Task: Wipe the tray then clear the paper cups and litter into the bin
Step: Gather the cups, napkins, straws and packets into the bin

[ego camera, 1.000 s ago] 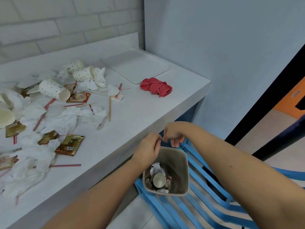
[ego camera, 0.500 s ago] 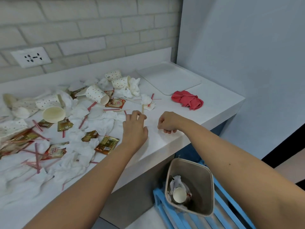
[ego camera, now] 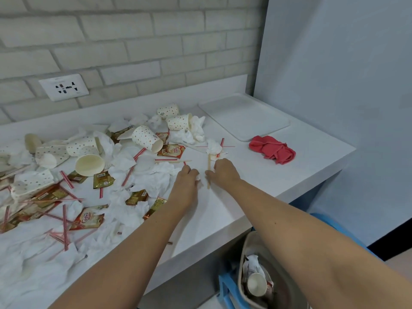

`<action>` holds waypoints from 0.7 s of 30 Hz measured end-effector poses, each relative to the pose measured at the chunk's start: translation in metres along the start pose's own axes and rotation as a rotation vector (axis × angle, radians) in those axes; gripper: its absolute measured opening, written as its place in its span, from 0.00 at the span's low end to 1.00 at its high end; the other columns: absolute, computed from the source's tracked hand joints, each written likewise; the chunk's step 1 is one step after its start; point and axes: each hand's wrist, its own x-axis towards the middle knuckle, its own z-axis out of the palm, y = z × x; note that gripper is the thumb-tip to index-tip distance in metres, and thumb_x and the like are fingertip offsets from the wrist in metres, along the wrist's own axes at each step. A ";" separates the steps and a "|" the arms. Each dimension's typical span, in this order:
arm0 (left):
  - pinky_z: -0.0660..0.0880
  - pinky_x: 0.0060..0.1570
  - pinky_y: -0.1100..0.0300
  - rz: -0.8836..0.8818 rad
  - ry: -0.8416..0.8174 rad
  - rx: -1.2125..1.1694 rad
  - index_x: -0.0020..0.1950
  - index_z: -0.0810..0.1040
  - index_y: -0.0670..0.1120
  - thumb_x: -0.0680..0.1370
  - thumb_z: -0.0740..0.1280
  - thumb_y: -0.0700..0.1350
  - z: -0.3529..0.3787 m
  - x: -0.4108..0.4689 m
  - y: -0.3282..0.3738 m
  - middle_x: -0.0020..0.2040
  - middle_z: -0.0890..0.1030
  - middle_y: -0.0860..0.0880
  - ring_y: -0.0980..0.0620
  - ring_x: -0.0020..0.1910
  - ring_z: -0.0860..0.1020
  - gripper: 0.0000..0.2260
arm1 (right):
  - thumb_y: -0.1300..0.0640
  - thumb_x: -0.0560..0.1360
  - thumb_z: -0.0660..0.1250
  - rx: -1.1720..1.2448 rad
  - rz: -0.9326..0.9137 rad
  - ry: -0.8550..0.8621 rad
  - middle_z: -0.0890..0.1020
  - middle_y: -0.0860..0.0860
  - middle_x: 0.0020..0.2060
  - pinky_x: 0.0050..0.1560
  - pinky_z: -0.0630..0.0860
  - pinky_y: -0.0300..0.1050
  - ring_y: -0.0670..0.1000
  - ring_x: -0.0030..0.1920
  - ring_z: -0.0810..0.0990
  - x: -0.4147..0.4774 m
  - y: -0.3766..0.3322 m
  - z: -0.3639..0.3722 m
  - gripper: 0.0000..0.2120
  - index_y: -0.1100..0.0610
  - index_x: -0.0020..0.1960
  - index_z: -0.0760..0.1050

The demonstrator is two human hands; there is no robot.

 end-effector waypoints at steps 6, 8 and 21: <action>0.58 0.32 0.60 -0.056 0.222 -0.277 0.53 0.73 0.37 0.81 0.56 0.37 -0.026 0.011 0.002 0.41 0.72 0.45 0.49 0.40 0.70 0.08 | 0.61 0.73 0.66 -0.037 0.028 -0.074 0.74 0.55 0.41 0.31 0.64 0.40 0.56 0.47 0.77 0.015 -0.013 0.004 0.08 0.63 0.41 0.70; 0.60 0.28 0.63 -0.072 0.250 -0.302 0.54 0.71 0.38 0.82 0.54 0.40 -0.030 0.014 -0.002 0.36 0.72 0.45 0.48 0.36 0.70 0.08 | 0.65 0.73 0.63 -0.053 0.053 -0.102 0.68 0.51 0.32 0.26 0.60 0.39 0.52 0.33 0.70 0.019 -0.015 0.004 0.14 0.59 0.32 0.62; 0.72 0.60 0.45 -0.538 0.304 -0.823 0.63 0.71 0.37 0.82 0.53 0.50 -0.040 0.047 -0.027 0.58 0.76 0.37 0.37 0.60 0.73 0.19 | 0.69 0.77 0.53 -0.119 -0.076 -0.076 0.72 0.60 0.46 0.38 0.67 0.37 0.55 0.49 0.72 0.042 -0.023 -0.023 0.08 0.63 0.42 0.69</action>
